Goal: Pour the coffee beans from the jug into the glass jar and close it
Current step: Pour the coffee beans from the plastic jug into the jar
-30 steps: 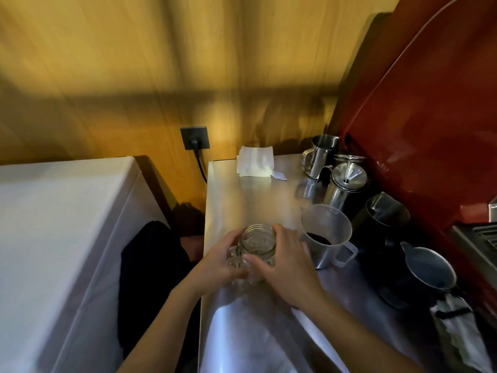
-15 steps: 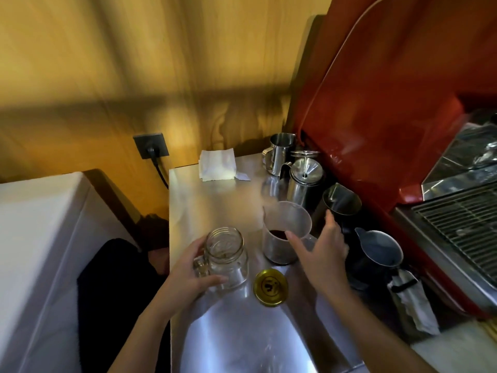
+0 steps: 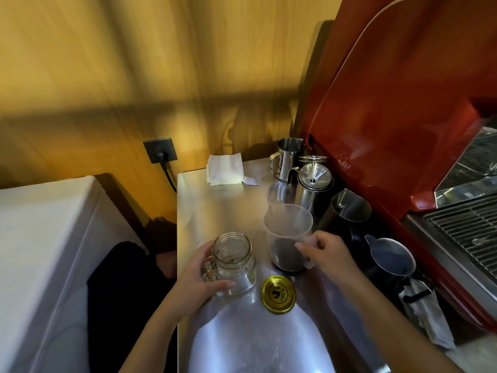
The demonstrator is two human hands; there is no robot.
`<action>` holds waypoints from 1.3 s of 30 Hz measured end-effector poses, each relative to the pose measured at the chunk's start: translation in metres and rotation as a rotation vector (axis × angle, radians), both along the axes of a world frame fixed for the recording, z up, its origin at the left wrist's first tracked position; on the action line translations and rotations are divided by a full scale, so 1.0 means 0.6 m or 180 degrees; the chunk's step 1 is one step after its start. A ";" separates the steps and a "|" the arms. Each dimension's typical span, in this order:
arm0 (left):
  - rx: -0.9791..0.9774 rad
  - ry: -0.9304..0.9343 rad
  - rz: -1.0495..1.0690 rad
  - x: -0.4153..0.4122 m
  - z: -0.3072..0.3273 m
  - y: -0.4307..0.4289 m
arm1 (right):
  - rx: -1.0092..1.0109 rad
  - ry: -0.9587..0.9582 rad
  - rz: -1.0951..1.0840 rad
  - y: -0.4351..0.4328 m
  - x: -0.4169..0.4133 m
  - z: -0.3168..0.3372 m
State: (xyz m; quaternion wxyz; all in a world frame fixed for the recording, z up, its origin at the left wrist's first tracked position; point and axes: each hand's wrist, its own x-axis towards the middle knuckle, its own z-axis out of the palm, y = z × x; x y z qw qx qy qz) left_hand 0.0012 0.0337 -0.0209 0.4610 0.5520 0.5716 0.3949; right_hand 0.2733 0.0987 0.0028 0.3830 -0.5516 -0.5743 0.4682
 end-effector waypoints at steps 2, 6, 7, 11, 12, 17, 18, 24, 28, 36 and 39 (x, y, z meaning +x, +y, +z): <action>-0.0007 -0.0040 0.0035 0.002 0.001 0.000 | 0.0238 0.0178 -0.0123 0.009 -0.009 0.019; -0.0002 -0.0109 0.0088 0.008 0.001 -0.003 | 0.0507 0.0229 -0.0142 0.013 -0.021 0.041; -0.0010 -0.0145 0.0095 0.009 0.001 -0.004 | 0.0497 0.0210 -0.0108 0.013 -0.021 0.041; -0.0043 -0.0278 0.0094 0.012 0.005 -0.005 | 0.0375 0.0529 -0.0147 0.010 -0.021 0.035; -0.0044 -0.0296 0.0103 0.012 0.004 -0.005 | 0.0403 0.0671 -0.0265 0.012 -0.022 0.037; -0.0044 -0.0332 0.0157 0.013 -0.001 -0.007 | 0.0859 0.1103 -0.0483 0.026 -0.034 0.069; -0.0052 -0.0342 0.0180 0.013 -0.001 -0.007 | 0.0894 0.1129 -0.0470 0.030 -0.035 0.078; -0.0070 -0.0276 0.0210 0.015 0.001 -0.008 | 0.1243 0.0554 0.0164 0.049 -0.039 0.131; -0.0069 -0.0189 0.0306 0.017 0.005 -0.009 | 0.1809 -0.0329 0.0493 0.053 -0.056 0.161; -0.0015 -0.0077 0.0236 0.017 0.004 -0.009 | 0.2446 -0.1136 0.1153 0.059 -0.098 0.203; -0.0036 -0.0051 0.0242 0.018 0.003 -0.008 | 0.2709 -0.1332 0.1376 0.061 -0.115 0.216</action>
